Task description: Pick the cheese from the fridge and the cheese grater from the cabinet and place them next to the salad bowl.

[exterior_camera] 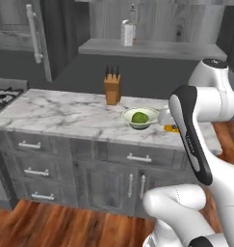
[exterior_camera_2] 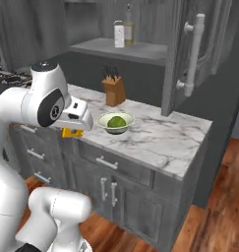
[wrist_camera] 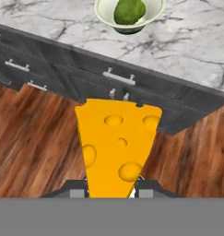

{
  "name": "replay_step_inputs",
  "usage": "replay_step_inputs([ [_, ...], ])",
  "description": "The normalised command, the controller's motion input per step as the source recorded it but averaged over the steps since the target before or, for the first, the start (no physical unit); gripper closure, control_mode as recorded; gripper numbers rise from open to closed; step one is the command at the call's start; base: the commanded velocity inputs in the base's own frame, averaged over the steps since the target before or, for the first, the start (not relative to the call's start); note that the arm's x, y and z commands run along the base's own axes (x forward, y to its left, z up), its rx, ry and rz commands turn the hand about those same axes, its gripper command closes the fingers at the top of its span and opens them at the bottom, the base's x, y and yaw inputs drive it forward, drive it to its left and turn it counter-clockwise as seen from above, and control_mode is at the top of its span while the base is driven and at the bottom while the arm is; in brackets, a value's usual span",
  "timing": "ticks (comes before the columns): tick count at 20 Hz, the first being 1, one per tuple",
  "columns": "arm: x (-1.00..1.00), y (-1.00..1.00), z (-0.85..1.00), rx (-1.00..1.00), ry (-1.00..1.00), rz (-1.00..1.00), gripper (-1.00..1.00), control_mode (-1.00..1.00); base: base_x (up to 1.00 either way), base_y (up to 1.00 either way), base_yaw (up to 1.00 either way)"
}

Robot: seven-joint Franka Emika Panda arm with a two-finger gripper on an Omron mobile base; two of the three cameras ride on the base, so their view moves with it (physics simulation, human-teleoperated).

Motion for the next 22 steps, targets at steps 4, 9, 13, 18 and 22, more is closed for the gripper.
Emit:
replay_step_inputs([
  [4,0.0,0.0,0.0,0.0,0.0,0.0,1.0,1.0,0.62,0.29,-0.42],
  [9,0.0,0.0,0.0,0.0,0.0,0.0,1.0,1.0,0.59,0.35,-0.44],
  [13,0.0,0.0,0.0,0.0,0.0,0.0,1.0,1.0,0.45,0.47,-0.39],
  [18,0.0,0.0,0.0,0.0,0.0,0.0,1.0,1.0,0.24,0.6,-0.3],
  [22,0.0,0.0,0.0,0.0,0.0,0.0,1.0,1.0,0.26,0.53,-0.25],
])
